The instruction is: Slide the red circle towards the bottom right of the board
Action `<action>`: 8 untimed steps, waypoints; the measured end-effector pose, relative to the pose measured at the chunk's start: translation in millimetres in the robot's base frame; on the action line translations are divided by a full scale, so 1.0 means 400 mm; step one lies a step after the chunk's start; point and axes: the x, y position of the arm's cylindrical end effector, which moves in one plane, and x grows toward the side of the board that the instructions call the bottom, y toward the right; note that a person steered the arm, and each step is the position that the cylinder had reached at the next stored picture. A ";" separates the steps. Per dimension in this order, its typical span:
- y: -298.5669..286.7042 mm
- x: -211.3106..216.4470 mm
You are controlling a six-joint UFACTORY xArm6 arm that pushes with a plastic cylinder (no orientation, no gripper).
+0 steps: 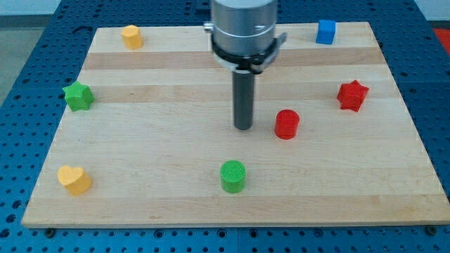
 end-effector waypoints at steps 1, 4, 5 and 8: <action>0.151 0.076; -0.043 0.073; -0.056 -0.002; 0.247 -0.008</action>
